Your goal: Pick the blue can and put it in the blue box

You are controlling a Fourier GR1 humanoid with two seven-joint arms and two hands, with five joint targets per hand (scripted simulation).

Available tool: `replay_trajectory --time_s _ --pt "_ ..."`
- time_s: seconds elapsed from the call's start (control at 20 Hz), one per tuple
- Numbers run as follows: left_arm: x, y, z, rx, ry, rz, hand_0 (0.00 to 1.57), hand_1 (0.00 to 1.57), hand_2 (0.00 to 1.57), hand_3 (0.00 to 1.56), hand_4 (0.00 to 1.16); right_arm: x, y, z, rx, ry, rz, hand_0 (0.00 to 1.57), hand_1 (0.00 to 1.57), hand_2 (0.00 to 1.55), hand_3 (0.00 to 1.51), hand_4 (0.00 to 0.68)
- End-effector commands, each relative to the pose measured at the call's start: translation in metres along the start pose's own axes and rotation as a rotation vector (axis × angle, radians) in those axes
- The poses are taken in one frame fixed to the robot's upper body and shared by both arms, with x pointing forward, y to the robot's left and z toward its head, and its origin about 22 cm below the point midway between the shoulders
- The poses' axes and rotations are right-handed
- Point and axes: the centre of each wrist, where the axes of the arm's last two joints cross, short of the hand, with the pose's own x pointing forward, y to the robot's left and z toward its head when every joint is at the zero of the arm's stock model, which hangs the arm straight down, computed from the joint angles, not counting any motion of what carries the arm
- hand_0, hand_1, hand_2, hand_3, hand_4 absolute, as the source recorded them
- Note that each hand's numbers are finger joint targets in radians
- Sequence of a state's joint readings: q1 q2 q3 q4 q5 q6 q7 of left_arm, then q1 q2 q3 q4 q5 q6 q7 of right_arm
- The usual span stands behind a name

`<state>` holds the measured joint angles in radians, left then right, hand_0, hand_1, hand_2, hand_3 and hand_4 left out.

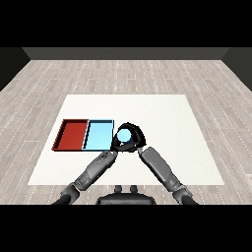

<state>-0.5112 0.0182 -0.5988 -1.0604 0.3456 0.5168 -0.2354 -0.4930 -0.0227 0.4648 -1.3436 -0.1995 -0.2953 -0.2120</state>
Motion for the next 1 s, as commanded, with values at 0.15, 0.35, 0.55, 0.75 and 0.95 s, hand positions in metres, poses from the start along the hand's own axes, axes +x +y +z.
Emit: replay_trajectory --time_s 0.15,0.35,0.55,0.75,0.95 --pt "0.013 0.011 -0.006 0.107 -0.112 0.072 1.57 1.57 1.57 1.47 0.70 0.014 0.003 -0.016 -0.028 0.034 -0.081 1.18 1.18 1.25 1.12 0.408" --pt "0.005 0.004 -0.009 0.123 -0.173 0.067 1.57 1.57 1.55 1.47 1.04 0.003 0.005 0.004 -0.018 0.062 -0.032 0.00 0.00 0.00 0.00 0.000" --pt "0.012 0.016 -0.023 0.120 -0.189 0.096 1.57 1.57 1.55 1.47 1.04 0.009 -0.011 0.007 -0.010 0.057 -0.013 0.00 0.00 0.00 0.00 0.000" --pt "0.006 0.015 -0.019 0.113 -0.209 0.067 1.57 1.57 1.56 1.45 1.13 0.007 0.001 0.004 -0.092 0.036 -0.005 0.00 0.00 0.00 0.00 0.000" --pt "0.011 0.005 -0.009 0.146 -0.237 -0.021 1.57 1.57 1.57 1.48 1.14 0.020 -0.004 0.003 -0.113 -0.007 -0.046 0.00 0.00 0.00 0.00 0.000"
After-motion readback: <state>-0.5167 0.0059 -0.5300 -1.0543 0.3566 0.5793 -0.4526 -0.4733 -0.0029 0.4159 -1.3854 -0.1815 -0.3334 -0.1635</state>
